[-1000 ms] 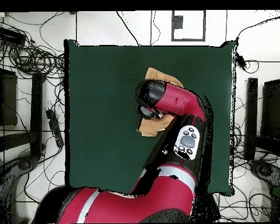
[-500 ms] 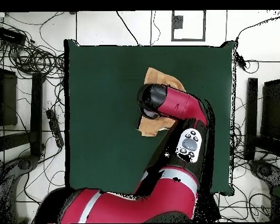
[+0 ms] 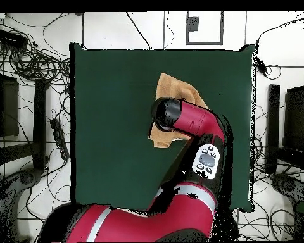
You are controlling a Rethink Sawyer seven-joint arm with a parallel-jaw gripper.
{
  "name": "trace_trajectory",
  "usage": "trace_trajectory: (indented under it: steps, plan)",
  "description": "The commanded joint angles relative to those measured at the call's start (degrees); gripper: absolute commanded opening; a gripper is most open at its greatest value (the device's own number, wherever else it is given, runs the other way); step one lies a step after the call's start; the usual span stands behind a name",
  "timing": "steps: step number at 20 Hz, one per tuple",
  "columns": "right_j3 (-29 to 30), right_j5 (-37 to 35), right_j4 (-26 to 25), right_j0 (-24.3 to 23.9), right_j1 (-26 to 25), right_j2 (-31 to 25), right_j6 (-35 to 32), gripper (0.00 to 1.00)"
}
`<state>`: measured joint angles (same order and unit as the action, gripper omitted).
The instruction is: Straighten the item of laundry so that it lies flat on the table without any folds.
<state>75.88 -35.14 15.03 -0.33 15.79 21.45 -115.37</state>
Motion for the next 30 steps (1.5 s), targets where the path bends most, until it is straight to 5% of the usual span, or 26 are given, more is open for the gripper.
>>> trace_trajectory:
  steps: [1,9,14,21,23,30]
  plan:
    - [8.27,-9.46,0.30,-0.52,-2.81,-5.47,-8.87,1.00]
    - [9.57,-24.55,-4.28,-5.73,0.15,-10.99,5.88,1.00]
    - [4.64,-33.37,-7.72,-8.28,-2.06,-14.71,10.82,1.00]
    - [1.87,-27.76,-11.68,-9.95,-1.33,-18.17,11.37,1.00]
    - [1.64,-20.59,-14.45,-10.46,-0.09,-19.37,13.79,1.00]
    - [-2.54,-26.22,-21.29,-14.11,2.34,-26.93,25.13,1.00]
